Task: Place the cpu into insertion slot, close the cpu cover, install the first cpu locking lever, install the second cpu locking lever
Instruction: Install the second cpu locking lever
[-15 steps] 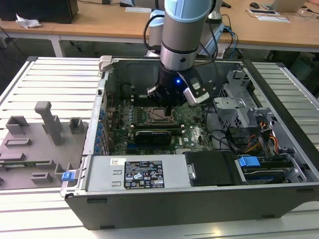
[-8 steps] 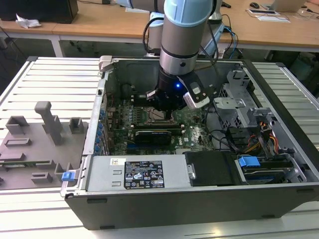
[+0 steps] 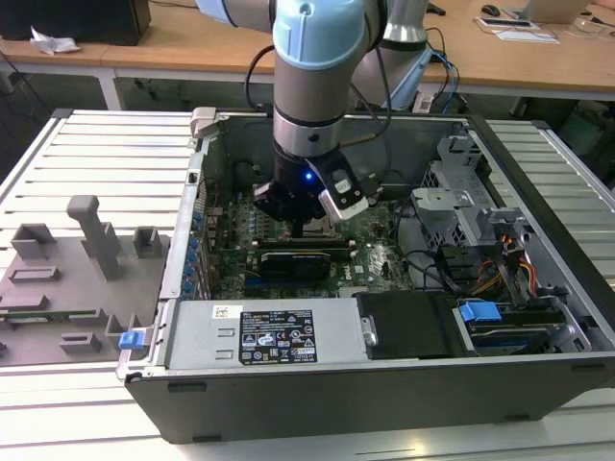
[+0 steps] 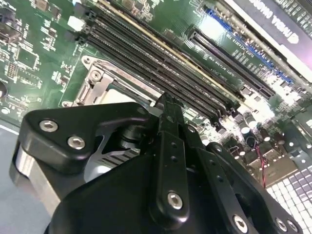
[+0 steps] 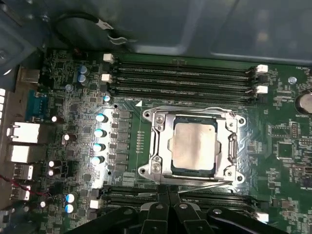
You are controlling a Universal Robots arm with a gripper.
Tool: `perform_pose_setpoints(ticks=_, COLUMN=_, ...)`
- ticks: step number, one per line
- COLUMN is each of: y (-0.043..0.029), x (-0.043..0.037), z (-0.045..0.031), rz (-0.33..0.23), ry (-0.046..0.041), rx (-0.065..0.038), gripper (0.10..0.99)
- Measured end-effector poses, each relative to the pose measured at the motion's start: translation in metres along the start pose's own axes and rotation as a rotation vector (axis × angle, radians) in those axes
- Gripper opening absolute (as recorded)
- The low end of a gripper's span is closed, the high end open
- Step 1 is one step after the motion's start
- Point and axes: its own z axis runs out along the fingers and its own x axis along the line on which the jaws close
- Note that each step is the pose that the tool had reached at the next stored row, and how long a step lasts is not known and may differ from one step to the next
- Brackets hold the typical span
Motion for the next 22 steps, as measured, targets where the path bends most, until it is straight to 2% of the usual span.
perform_pose_setpoints(ticks=2, y=-0.0010, x=0.0012, z=0.0017, rz=0.000, ry=-0.0005, rx=-0.008, gripper=0.106)
perform_pose_setpoints(ticks=5, y=-0.0025, x=0.0055, z=0.0028, rz=0.000, ry=-0.0021, rx=-0.029, gripper=0.106)
perform_pose_setpoints(ticks=6, y=-0.0025, x=0.0088, z=0.0032, rz=0.000, ry=-0.0029, rx=-0.042, gripper=0.106)
perform_pose_setpoints(ticks=8, y=-0.0032, x=0.0112, z=0.0063, rz=0.000, ry=-0.0038, rx=-0.053, gripper=0.106)
perform_pose_setpoints(ticks=10, y=-0.0064, x=0.0133, z=0.0075, rz=0.000, ry=-0.0054, rx=-0.075, gripper=0.106)
perform_pose_setpoints(ticks=11, y=-0.0074, x=0.0141, z=0.0078, rz=0.000, ry=-0.0058, rx=-0.081, gripper=0.106)
perform_pose_setpoints(ticks=12, y=-0.0101, x=0.0152, z=0.0086, rz=-0.001, ry=-0.0066, rx=-0.094, gripper=0.106)
perform_pose_setpoints(ticks=14, y=-0.0150, x=0.0175, z=0.0097, rz=-0.001, ry=-0.0087, rx=-0.125, gripper=0.106)
perform_pose_setpoints(ticks=16, y=-0.0182, x=0.0180, z=0.0144, rz=-0.001, ry=-0.0093, rx=-0.133, gripper=0.106)
perform_pose_setpoints(ticks=19, y=-0.0188, x=0.0181, z=0.0185, rz=-0.001, ry=-0.0103, rx=-0.148, gripper=0.106)
perform_pose_setpoints(ticks=22, y=-0.0191, x=0.0182, z=0.0216, rz=-0.001, ry=-0.0103, rx=-0.153, gripper=0.106)
